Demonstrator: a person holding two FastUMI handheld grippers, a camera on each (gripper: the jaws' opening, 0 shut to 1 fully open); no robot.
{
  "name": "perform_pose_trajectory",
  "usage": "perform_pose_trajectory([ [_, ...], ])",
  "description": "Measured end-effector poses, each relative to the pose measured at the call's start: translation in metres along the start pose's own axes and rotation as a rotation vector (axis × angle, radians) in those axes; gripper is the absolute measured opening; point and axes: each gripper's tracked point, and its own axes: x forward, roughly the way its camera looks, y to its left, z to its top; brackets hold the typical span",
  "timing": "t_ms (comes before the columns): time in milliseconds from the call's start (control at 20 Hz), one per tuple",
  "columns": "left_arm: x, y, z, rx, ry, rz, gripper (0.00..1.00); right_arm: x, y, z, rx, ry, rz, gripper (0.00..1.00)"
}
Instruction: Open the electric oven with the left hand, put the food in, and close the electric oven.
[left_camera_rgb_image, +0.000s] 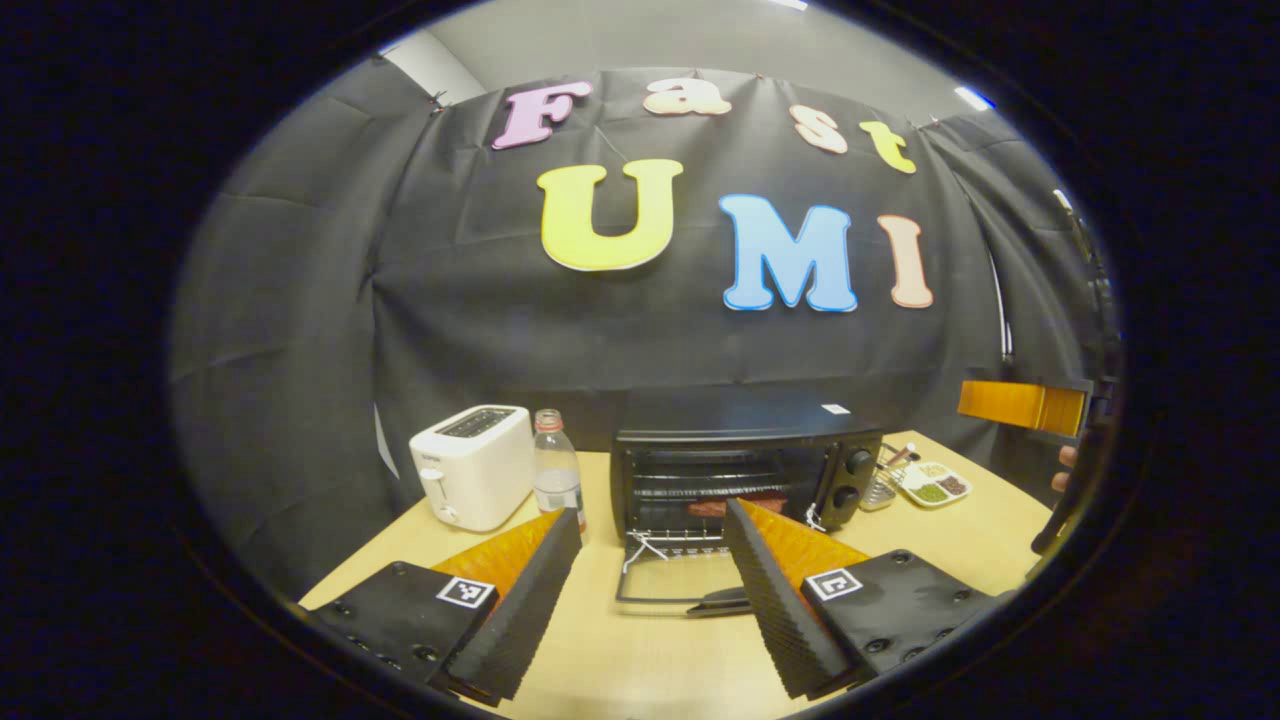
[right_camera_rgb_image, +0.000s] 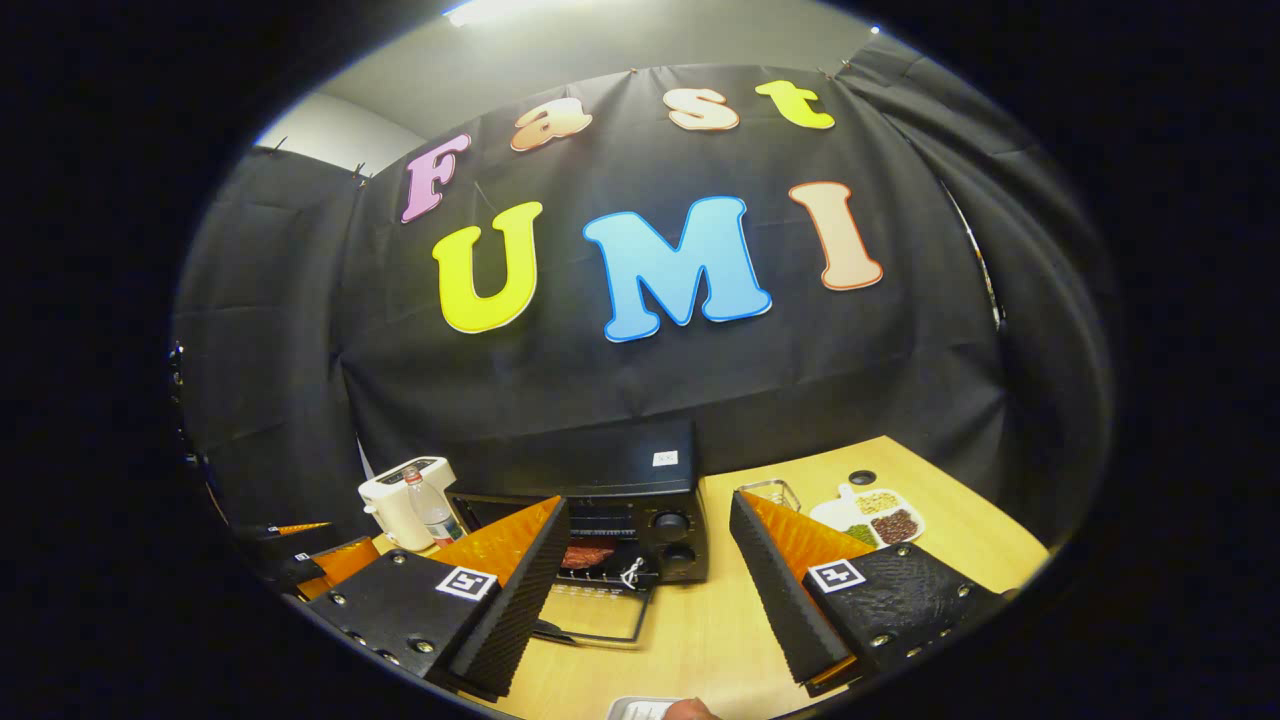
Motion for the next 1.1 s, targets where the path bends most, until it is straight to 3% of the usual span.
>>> perform_pose_trajectory([
  [300, 0.023, -0.044, -0.049, -0.030, 0.140, -0.100, 1.00, -0.028, -0.021, 0.014, -0.083, -0.045, -0.061, 0.98],
  [400, 0.029, -0.051, -0.067, -0.027, 0.185, -0.111, 0.91, -0.039, -0.026, 0.018, -0.097, -0.059, -0.075, 0.98],
  [450, 0.030, -0.054, -0.076, -0.023, 0.207, -0.117, 0.97, -0.042, -0.028, 0.021, -0.105, -0.066, -0.083, 0.98],
  [650, 0.043, -0.071, -0.119, -0.013, 0.325, -0.151, 1.00, -0.056, -0.042, 0.024, -0.126, -0.073, -0.130, 0.98],
  [1100, 0.068, -0.086, -0.177, -0.041, 0.493, -0.170, 0.98, -0.081, -0.086, 0.017, -0.105, -0.053, -0.264, 0.98],
])
